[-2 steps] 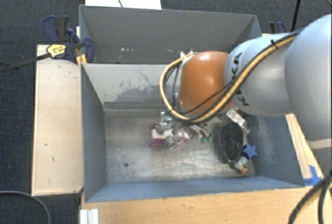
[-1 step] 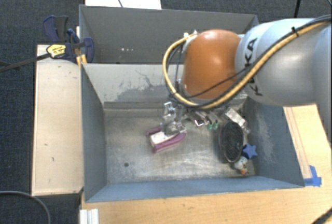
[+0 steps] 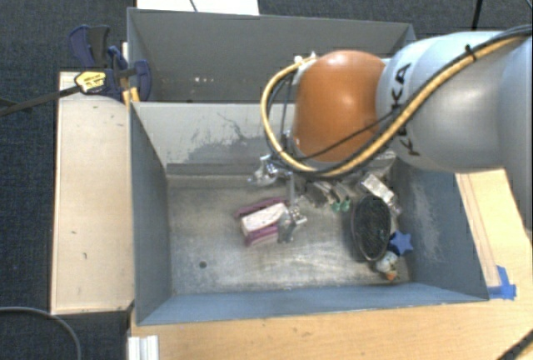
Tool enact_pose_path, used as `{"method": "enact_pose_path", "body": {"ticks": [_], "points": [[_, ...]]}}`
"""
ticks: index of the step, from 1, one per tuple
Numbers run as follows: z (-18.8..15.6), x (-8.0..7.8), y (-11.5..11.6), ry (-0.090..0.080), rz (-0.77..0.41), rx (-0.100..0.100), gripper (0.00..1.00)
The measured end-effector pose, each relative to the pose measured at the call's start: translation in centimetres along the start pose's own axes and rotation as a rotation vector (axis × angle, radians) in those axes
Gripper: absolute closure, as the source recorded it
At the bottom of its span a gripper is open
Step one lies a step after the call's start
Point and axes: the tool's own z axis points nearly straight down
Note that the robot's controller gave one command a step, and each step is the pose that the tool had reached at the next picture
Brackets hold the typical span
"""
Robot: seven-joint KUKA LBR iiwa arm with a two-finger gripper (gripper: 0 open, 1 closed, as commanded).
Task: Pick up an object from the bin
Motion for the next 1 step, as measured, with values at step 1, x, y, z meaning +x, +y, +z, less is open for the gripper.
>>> {"method": "enact_pose_path", "body": {"ticks": [1], "points": [[8.24,-0.72,0.90,0.001,0.112,-0.001,0.00]]}}
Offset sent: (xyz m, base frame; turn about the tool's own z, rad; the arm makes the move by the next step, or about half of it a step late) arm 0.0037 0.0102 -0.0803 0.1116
